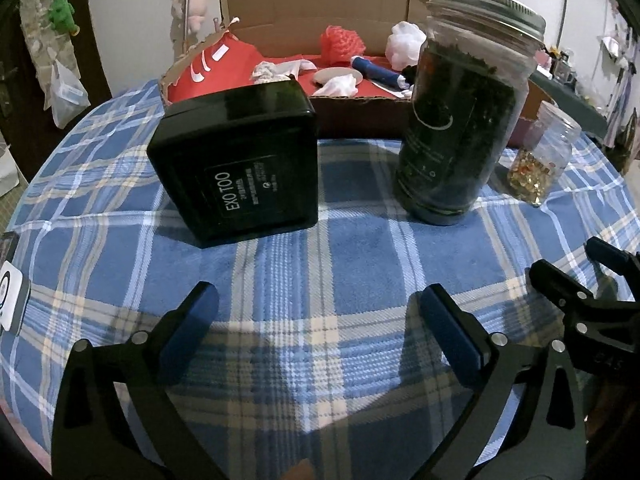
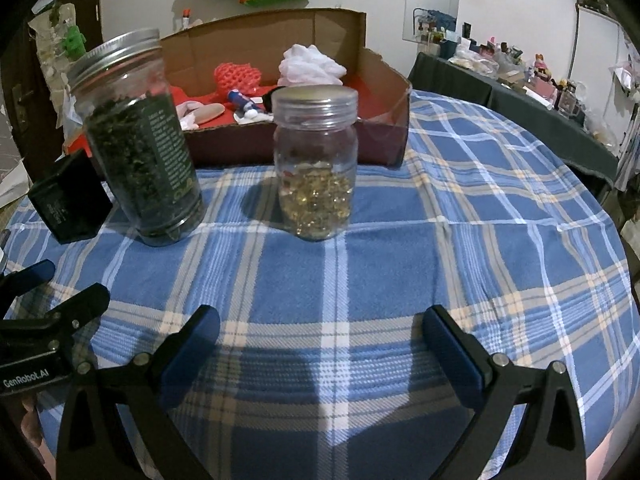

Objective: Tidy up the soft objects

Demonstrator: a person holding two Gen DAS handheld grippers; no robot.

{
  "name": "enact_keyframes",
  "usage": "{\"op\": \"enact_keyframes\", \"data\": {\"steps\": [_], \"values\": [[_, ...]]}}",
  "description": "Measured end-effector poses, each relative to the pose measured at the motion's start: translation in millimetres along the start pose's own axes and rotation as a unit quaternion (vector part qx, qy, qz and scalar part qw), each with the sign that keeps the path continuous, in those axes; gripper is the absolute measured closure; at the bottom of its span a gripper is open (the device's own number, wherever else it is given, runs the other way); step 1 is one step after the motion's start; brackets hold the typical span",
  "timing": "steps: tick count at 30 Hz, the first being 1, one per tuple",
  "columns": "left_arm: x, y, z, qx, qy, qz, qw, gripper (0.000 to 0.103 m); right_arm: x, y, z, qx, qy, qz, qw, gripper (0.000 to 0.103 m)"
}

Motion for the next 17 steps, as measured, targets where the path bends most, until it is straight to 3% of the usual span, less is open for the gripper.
{"op": "enact_keyframes", "data": {"steps": [17], "values": [[0.0, -0.3, -0.2, -0.001, 0.0, -0.001, 1.0, 0.0, 0.3, 0.3, -0.1, -0.001, -0.001, 0.0, 1.0, 0.0]]}}
Point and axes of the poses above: each gripper's, at about its wrist camera, not at the fingertips, and y roughly against the way its jaws point, z to its left, x to its underside, the point moved 8 cm from there along -y, roughly the way its jaws point, and after that the axes turned 15 degrees about z, right-handed, at the moved point
